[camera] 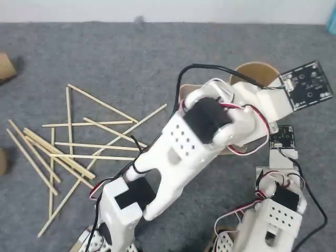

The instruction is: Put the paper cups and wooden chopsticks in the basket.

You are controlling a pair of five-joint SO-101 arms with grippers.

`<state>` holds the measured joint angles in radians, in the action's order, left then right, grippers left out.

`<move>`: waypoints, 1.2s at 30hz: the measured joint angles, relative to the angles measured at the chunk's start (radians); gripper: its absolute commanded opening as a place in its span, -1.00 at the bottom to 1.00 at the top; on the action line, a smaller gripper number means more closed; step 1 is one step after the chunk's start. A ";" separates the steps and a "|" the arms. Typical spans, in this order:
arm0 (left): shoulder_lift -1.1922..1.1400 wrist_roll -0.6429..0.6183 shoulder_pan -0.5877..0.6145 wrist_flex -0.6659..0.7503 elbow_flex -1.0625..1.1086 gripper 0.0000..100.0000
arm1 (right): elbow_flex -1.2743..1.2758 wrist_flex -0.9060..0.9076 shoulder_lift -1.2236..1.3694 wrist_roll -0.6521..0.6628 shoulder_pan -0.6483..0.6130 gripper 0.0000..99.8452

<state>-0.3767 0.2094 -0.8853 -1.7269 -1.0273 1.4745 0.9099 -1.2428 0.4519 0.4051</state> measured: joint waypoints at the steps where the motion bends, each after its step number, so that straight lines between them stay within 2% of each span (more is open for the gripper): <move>1: 0.000 0.000 0.000 0.000 0.029 -0.98 | 0.000 0.000 0.000 0.000 0.000 -0.98; 7: 0.069 0.000 -0.023 0.000 0.189 -0.98 | 0.000 0.000 0.000 0.000 -0.005 -0.98; 10: 0.072 0.000 -0.015 0.000 0.199 -0.96 | 0.000 0.000 0.000 0.000 -0.012 -0.98; 17: 0.072 0.000 0.029 0.003 0.201 -0.51 | 0.000 0.000 0.000 0.000 -0.017 -0.98; 27: 0.100 -0.043 0.129 0.000 0.057 -0.65 | 0.000 0.000 0.000 0.000 -0.017 -0.98; 31: 0.226 -0.046 0.166 0.000 0.068 -0.65 | 0.000 0.000 0.000 -0.003 -0.009 -0.98; 36: 0.465 -0.046 0.247 0.000 0.193 -0.65 | 0.000 0.000 0.000 -0.003 -0.005 -0.98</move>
<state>0.0882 0.1634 -0.6383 -1.7269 -0.8339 1.4745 0.9099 -1.2428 0.4488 0.4005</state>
